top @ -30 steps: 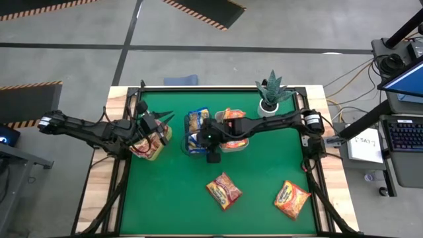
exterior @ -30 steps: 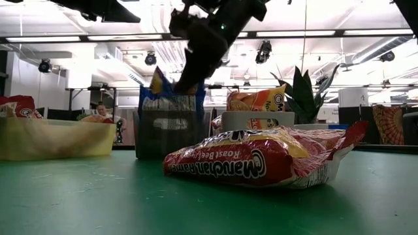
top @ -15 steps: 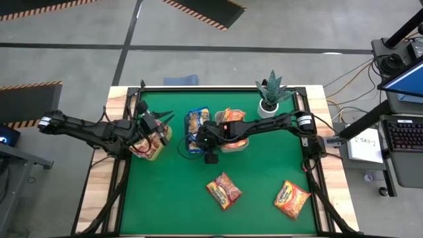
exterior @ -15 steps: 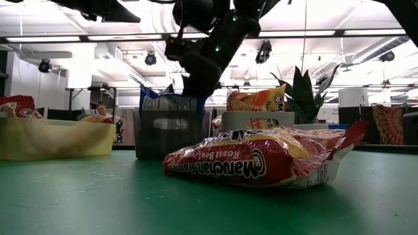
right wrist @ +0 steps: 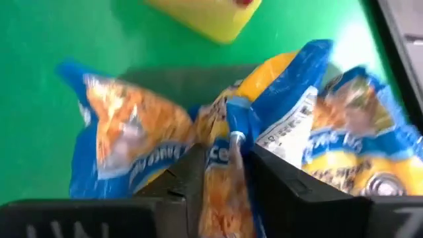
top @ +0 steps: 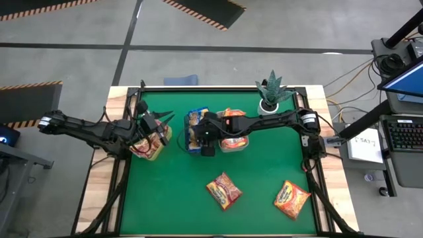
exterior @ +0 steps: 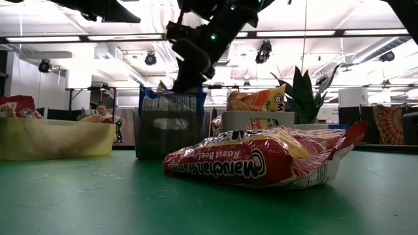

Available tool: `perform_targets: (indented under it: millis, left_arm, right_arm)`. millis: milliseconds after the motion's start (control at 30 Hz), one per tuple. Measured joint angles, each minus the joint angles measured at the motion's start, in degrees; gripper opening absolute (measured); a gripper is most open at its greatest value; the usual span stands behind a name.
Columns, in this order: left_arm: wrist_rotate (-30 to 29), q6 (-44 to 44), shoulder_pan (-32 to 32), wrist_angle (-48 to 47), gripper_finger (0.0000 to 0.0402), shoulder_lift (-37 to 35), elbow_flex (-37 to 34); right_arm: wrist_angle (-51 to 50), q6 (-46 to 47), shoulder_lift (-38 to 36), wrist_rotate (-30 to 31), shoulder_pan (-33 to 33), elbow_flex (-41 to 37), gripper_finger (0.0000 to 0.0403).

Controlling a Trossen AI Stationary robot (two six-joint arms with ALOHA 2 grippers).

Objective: Sort Maruchan noodles
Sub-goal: Put the blue noodle pack into the black bin

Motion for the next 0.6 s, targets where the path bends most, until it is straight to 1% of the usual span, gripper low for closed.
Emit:
perform_targets:
  millis: [133,267,367,433,533,600]
  left_arm:
    - [0.0,0.02,0.0,0.0,0.004,0.0,0.0]
    - [0.0,0.02,0.0,0.0,0.004,0.0,0.0]
    - [0.0,0.16,0.0,0.0,0.004,0.02,0.0]
    - [0.0,0.37,0.0,0.0,0.0041,0.02,0.0]
    - [0.0,0.46,0.0,0.0,0.0041,0.02,0.0]
    - [0.0,0.46,0.0,0.0,0.0041,0.02,0.0]
  right_arm:
    - [0.54,-1.73,0.0,-0.1,0.04,0.0,0.0116]
    - [-2.27,-1.7,-0.07,-0.64,0.06,0.0,0.0114]
    - [-5.29,-2.07,-0.19,-4.05,0.22,0.0,0.0114]
    - [-6.12,-0.62,-0.3,-6.31,0.37,0.0,0.0118]
    - [-6.71,3.11,-0.33,-6.61,0.51,0.0,0.0129]
    - [-7.21,3.68,-0.33,-6.56,0.45,0.0,0.0142]
